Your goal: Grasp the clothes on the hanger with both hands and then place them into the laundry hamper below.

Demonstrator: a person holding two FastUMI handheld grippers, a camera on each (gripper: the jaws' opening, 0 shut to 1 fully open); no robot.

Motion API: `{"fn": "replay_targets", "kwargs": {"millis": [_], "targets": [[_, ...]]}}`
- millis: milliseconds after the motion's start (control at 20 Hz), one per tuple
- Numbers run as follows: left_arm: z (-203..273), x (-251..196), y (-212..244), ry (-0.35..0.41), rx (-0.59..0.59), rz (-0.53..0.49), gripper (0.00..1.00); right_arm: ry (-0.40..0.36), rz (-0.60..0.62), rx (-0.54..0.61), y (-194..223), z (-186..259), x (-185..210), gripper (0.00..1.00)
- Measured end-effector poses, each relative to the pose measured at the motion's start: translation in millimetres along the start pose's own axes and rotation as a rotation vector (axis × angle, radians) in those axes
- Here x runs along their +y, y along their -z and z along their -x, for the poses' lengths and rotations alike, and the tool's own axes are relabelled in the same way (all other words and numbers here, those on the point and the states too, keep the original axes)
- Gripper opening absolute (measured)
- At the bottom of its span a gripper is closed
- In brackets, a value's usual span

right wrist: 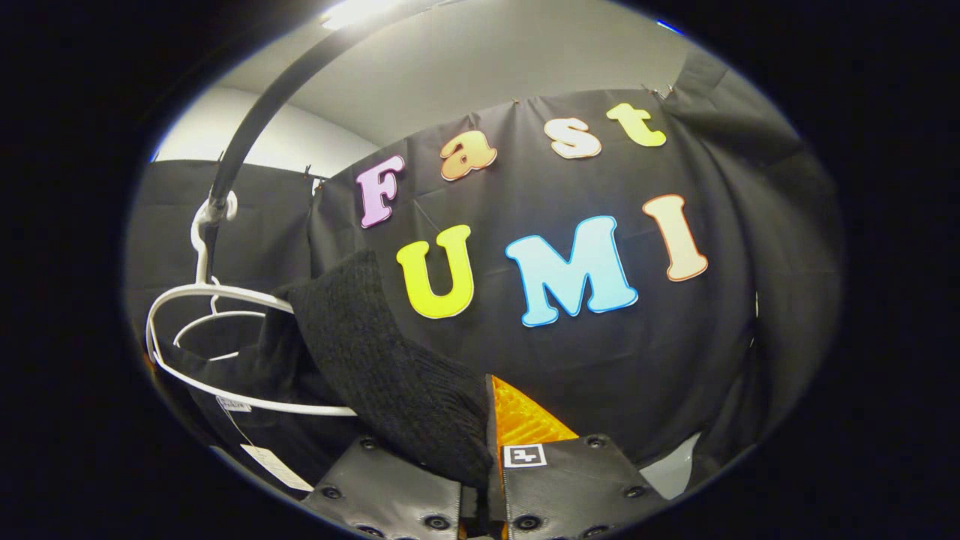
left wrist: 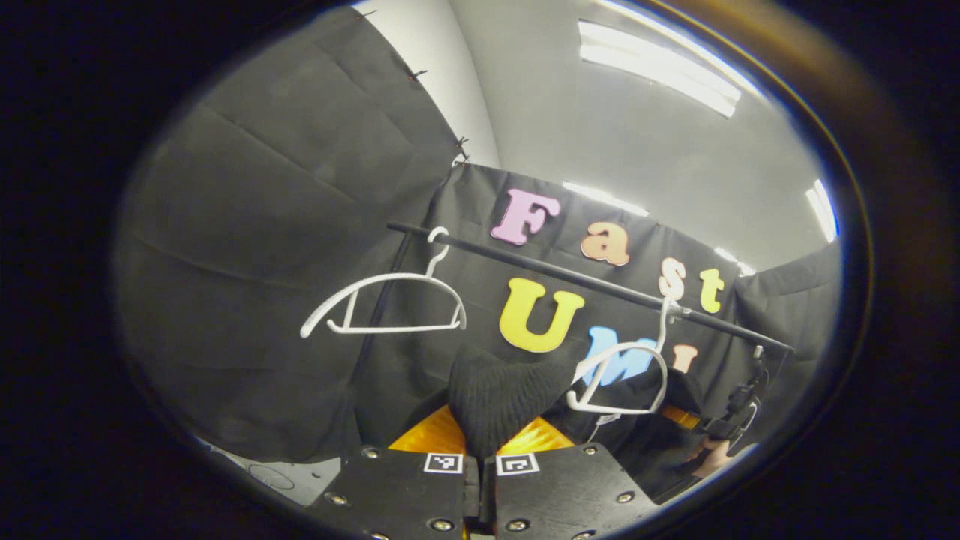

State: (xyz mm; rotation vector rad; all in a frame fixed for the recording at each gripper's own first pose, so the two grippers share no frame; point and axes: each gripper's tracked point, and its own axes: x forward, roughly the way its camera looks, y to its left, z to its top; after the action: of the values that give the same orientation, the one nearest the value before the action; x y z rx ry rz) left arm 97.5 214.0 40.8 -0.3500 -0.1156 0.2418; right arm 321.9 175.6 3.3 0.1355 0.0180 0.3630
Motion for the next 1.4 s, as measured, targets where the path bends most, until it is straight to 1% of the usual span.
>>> {"fn": "replay_targets", "kwargs": {"millis": [150,200,300,450,550,600,650,750,850,900,1050,1200,1300,1400], "targets": [[-9,7,22,-0.026,0.023,0.041,0.01,0.031,0.023,0.028,12,-3,-5,0.09],[-11,9,28,-0.034,0.033,0.043,0.00,0.034,0.027,0.029,14,-5,-7,0.09],[-15,8,44,-0.049,0.055,0.047,0.01,0.052,0.045,0.037,20,-11,-14,0.09],[-14,5,61,-0.046,0.078,0.039,0.01,0.065,0.059,0.060,34,-13,-20,0.09],[-12,14,79,-0.077,0.118,0.013,0.01,0.104,0.085,0.115,55,-12,-34,0.09],[-10,13,94,-0.084,0.145,0.018,0.02,0.115,0.053,0.167,71,-11,-39,0.08],[-8,9,109,-0.086,0.169,0.027,0.02,0.109,0.007,0.192,81,-2,-39,0.08],[-6,5,135,-0.101,0.199,0.022,0.01,0.139,0.018,0.220,99,15,-54,0.09],[-5,0,159,-0.125,0.247,0.025,0.01,0.127,0.003,0.272,120,30,-61,0.09],[-3,0,169,-0.138,0.270,0.025,0.00,0.109,-0.003,0.297,131,37,-62,0.09],[16,2,193,-0.169,0.314,0.018,0.02,0.097,0.044,0.341,152,64,-70,0.09],[39,1,209,-0.198,0.346,-0.042,0.00,0.066,0.028,0.391,171,85,-72,0.09],[57,-2,221,-0.219,0.371,-0.088,0.00,0.044,0.020,0.422,183,98,-73,0.09],[70,-7,234,-0.248,0.388,-0.118,0.02,0.013,0.001,0.456,194,113,-74,0.09]]}}
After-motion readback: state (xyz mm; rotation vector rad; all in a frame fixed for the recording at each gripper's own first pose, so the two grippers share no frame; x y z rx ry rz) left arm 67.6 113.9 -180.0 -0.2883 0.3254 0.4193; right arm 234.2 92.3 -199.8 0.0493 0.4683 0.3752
